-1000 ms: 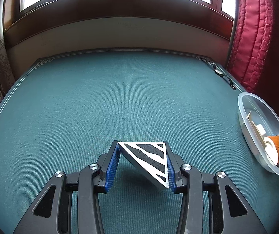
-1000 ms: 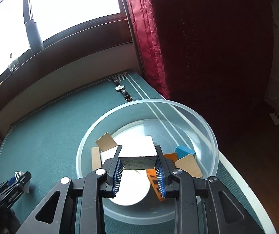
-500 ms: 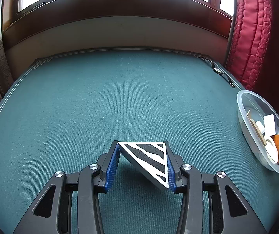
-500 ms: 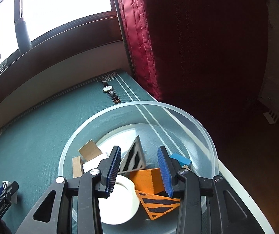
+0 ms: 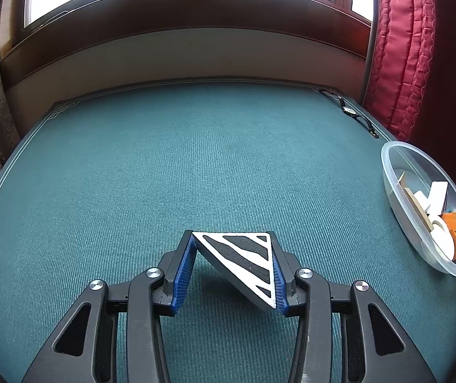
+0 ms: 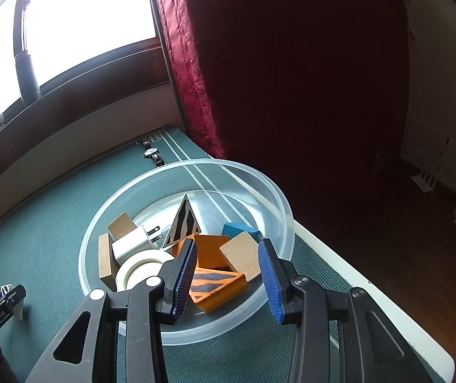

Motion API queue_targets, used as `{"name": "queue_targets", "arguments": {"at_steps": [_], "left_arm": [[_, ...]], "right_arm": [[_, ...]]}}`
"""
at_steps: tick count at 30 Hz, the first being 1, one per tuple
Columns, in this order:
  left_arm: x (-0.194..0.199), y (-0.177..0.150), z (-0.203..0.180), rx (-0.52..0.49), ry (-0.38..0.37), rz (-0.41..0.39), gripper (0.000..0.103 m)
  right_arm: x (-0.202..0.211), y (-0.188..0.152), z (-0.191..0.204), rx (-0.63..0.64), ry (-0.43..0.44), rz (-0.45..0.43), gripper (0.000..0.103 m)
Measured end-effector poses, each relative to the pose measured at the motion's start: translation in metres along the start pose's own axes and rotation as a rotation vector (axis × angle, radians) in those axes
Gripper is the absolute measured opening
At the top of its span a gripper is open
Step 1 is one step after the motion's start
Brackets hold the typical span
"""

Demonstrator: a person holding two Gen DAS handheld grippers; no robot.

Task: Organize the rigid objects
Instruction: 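Lower the white prism into the bowl and open the right gripper, then carry the striped triangle into the bowl and open the left gripper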

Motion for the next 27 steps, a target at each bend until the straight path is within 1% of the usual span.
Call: {"name": "queue_targets", "arguments": {"at_steps": [2, 3, 12, 18, 21, 24, 26, 27], "left_arm": [[0.001, -0.001, -0.003, -0.006, -0.002, 0.0, 0.044], [0.001, -0.002, -0.005, -0.01, -0.002, 0.0, 0.044], [0.008, -0.011, -0.024, -0.061, -0.003, 0.005, 0.044], [0.01, -0.015, -0.034, -0.069, -0.017, 0.024, 0.044], [0.011, -0.016, -0.041, -0.063, -0.04, 0.04, 0.044], [0.014, -0.014, -0.053, -0.071, -0.053, 0.039, 0.044], [0.016, -0.011, -0.064, -0.084, -0.063, 0.034, 0.044], [0.017, -0.009, -0.07, -0.091, -0.069, 0.031, 0.044]], "right_arm": [[0.003, -0.001, -0.007, -0.023, -0.014, -0.013, 0.055], [0.005, -0.001, -0.011, -0.032, -0.025, -0.023, 0.057], [0.01, -0.012, -0.033, -0.079, -0.08, -0.055, 0.057], [0.005, -0.015, -0.039, -0.102, -0.052, -0.017, 0.06], [0.005, -0.016, -0.042, -0.125, -0.038, -0.012, 0.067], [0.005, -0.019, -0.042, -0.132, -0.024, 0.001, 0.068], [0.005, -0.021, -0.038, -0.118, -0.009, 0.016, 0.069], [0.007, -0.021, -0.036, -0.111, -0.007, 0.01, 0.069]]}}
Point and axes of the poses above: each gripper's, at about its wrist camera, not at the fingertips, and x roughly against the way its jaws point, z to its left, y to its top, the point moved 4 cm from there along -x, roughly the way its jaws point
